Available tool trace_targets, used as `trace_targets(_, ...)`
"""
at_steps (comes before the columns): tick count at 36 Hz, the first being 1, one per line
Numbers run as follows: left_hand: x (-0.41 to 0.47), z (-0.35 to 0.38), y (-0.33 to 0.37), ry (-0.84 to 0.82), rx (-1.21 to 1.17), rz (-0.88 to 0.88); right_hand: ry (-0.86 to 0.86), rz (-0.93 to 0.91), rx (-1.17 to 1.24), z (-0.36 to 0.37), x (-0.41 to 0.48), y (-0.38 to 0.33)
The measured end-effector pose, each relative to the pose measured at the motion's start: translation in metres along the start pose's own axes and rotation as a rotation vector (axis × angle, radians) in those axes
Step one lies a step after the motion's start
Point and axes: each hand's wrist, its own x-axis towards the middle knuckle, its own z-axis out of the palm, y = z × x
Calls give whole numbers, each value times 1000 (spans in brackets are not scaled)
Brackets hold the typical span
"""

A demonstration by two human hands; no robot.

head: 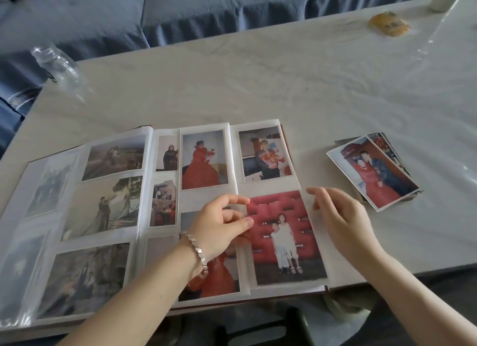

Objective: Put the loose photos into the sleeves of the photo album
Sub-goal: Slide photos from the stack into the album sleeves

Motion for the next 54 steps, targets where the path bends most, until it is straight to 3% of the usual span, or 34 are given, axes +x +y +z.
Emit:
trace_targets(5,-4,-7,4,-61,-242,-83,-184,46,117,-1,2,-24)
trace_targets(8,-5,-12,5,-48,-105,-52,-264,-7,121,2,3,-37)
trace_targets(12,-4,-22,16,137,191,158,-327,-37,138,11,1,-48)
trace_targets(16,-4,-31,37,56,-37,129,-524,-122,153,28,-13,-59)
trace_targets(19,0,-38,39,169,54,128,-620,-231,24,38,-21,-66)
trace_targets(22,9,-46,25,368,149,144,-547,-302,-115,40,-19,-61)
trace_targets(25,12,-50,11,416,259,122,-389,-332,-289,30,-9,-45)
trace_targets(31,11,-43,-6,285,903,215,-154,-307,-528,-10,13,-29)
trace_targets(34,16,-40,-1,55,1047,239,-48,-302,-684,-31,24,-19)
trace_targets(36,18,-39,4,-11,1098,231,-19,-239,-751,-45,31,-14)
trace_targets(40,18,-36,11,77,1059,255,-12,-110,-851,-66,39,-6)
trace_targets(45,26,-27,11,235,685,384,-69,39,-1046,-74,45,-5)
trace_targets(54,30,6,35,225,508,432,-7,-65,-1056,-78,47,0)
